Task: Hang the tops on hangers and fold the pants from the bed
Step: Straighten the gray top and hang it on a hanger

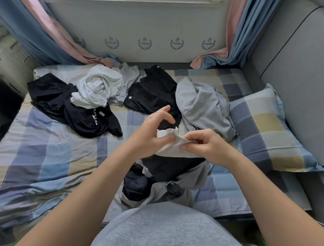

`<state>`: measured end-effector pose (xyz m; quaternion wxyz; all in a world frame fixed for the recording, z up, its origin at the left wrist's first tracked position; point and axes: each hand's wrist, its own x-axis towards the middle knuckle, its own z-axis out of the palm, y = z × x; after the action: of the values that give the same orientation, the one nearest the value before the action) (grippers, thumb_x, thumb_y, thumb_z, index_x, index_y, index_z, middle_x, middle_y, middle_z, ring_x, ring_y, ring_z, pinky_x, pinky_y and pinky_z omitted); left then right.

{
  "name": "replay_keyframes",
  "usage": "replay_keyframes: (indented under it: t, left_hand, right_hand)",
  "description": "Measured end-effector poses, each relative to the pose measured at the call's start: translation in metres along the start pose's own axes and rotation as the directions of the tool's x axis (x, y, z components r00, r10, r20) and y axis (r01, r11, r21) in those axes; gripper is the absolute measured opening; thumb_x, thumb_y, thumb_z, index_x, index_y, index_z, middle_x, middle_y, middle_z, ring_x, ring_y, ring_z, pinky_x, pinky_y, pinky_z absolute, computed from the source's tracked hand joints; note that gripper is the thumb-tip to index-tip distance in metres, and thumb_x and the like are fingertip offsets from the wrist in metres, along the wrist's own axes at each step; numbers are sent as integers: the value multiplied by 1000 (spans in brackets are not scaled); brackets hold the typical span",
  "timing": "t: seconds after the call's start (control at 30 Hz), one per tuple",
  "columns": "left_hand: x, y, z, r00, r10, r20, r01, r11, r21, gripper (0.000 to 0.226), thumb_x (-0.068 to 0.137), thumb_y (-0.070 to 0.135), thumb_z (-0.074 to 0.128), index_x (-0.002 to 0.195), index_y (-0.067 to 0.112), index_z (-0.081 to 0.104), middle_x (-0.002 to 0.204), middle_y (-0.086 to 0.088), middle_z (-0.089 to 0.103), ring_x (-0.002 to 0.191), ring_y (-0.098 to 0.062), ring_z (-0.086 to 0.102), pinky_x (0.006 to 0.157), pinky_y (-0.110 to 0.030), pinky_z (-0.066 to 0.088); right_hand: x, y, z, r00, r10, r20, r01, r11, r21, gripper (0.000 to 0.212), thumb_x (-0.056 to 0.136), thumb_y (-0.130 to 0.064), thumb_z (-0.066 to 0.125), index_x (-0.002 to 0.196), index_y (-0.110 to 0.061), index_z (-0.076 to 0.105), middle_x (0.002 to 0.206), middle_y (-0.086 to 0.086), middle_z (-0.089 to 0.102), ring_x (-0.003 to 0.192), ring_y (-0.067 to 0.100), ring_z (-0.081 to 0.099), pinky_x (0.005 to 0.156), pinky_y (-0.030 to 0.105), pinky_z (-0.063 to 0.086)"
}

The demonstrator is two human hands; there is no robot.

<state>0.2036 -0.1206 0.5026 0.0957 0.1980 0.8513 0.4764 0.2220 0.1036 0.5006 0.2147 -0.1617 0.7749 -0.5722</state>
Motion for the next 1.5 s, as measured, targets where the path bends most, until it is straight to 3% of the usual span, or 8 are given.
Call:
replay_keyframes:
  t: [0.07,0.17,0.3,0.5,0.8,1.13,1.33,1.5]
  left_hand:
    - [2,-1,-1,974,-9,225,5,1000,21,52,88,17,72,133,34,53,148,29,35,136,20,23,105,-2,20]
    - [2,-3,7,934,-142,329,106,986,127,31,88,22,70,119,30,66,134,11,60,124,-7,53,104,-33,44]
    - [-4,-8,12,994,-74,-84,83,991,105,20,98,24,55,81,27,46,63,12,48,52,-8,39,51,-23,35]
    - [1,22,9,925,86,-370,-109,993,-42,21,98,7,45,83,20,38,58,11,34,51,-7,27,47,-18,24]
    - [3,16,-6,823,-49,-565,-92,971,-219,21,98,12,48,79,16,39,57,13,33,51,-7,28,47,-21,26]
    - [-3,1,-20,729,-179,-661,-14,961,-276,20,98,19,51,80,19,43,63,12,36,56,-7,31,52,-21,30]
    - [5,-11,-29,897,-303,-322,318,948,-5,10,94,26,60,102,23,55,91,7,61,84,-12,59,77,-39,51]
    - [2,-10,10,964,-261,-51,265,926,270,92,77,45,78,153,37,26,160,7,28,147,-15,20,118,-44,24]
  right_hand:
    - [1,-2,0,1000,-5,29,5,1000,10,12,93,-9,69,90,-17,78,68,-6,56,64,5,46,61,16,36]
    - [3,-3,-2,1000,-10,15,11,1000,-23,10,92,-11,70,93,-18,77,73,-2,61,68,6,52,65,19,42]
    - [-2,6,-6,998,-8,-64,5,999,-35,6,85,-22,72,88,-25,68,69,-11,57,63,5,51,61,19,42]
    - [6,36,15,978,207,-11,-207,971,-119,11,83,-22,77,84,-22,67,78,-17,64,74,3,60,69,20,46]
    - [13,121,36,802,520,-293,-595,736,-324,10,84,-27,60,75,-24,57,84,3,66,86,28,62,70,37,49]
    - [14,143,-15,564,412,-716,-742,633,-221,20,91,-12,49,71,-15,48,76,6,54,71,31,47,67,38,42]
    - [23,99,-27,771,241,-590,-403,902,-158,36,90,5,43,84,-26,60,80,-1,63,79,23,55,64,33,41]
    - [33,21,-9,964,5,-265,-70,969,-236,48,80,14,45,95,-22,72,87,1,72,87,24,64,80,41,49]
